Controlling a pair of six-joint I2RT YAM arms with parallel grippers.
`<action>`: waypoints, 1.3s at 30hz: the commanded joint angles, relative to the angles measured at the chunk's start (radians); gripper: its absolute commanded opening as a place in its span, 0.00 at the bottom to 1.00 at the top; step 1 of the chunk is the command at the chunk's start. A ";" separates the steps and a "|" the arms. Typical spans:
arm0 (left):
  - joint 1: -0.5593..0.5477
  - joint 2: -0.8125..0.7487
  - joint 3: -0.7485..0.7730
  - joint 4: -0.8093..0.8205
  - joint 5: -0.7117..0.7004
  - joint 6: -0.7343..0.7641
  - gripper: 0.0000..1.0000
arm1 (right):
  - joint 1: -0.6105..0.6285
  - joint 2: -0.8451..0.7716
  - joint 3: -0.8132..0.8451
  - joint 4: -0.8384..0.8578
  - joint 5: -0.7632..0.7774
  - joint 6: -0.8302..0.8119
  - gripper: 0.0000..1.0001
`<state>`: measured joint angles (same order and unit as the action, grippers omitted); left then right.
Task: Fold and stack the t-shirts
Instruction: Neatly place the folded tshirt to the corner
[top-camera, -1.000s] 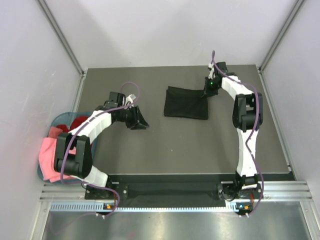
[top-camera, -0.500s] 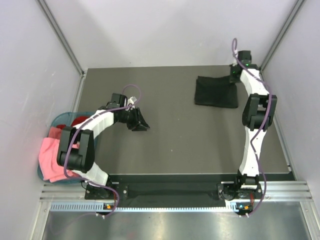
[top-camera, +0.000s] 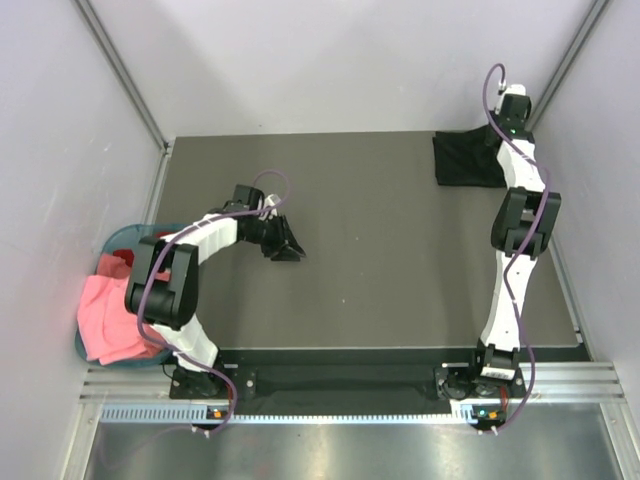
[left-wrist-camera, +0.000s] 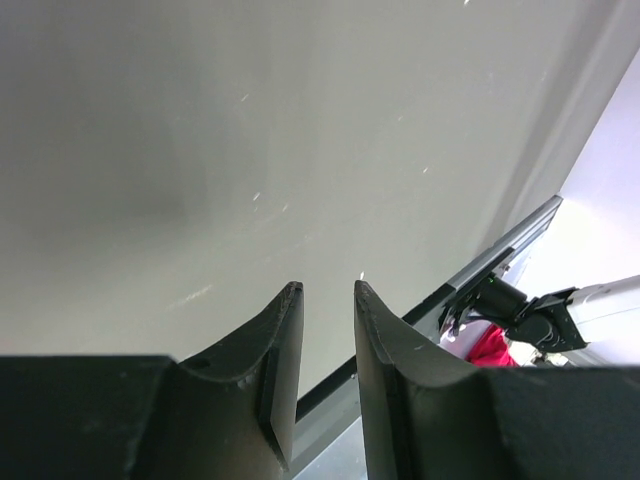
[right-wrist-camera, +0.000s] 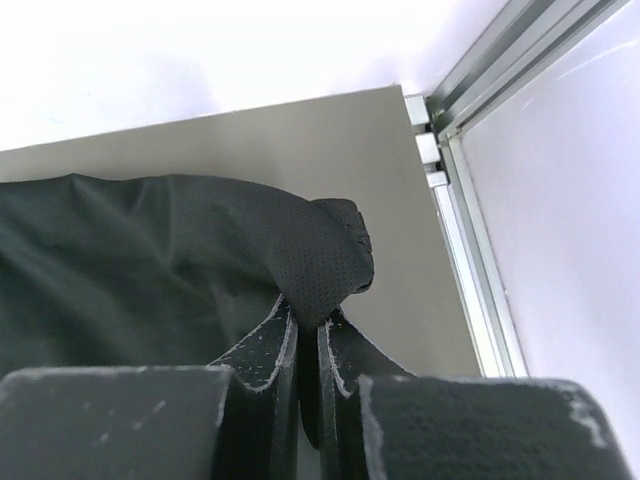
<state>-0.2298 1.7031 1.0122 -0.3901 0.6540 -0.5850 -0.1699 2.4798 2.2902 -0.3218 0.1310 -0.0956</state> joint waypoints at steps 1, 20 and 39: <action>-0.020 0.021 0.069 0.017 -0.008 -0.018 0.32 | -0.025 0.011 0.003 0.141 0.006 0.023 0.00; -0.066 0.098 0.201 -0.038 -0.045 -0.053 0.31 | -0.060 0.106 0.098 0.251 0.036 0.077 0.00; -0.091 0.104 0.338 -0.153 -0.071 -0.023 0.31 | -0.092 0.000 0.121 0.215 0.139 0.117 0.50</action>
<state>-0.3164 1.8248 1.2945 -0.5068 0.5861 -0.6292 -0.2497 2.6057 2.3791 -0.1032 0.2184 0.0116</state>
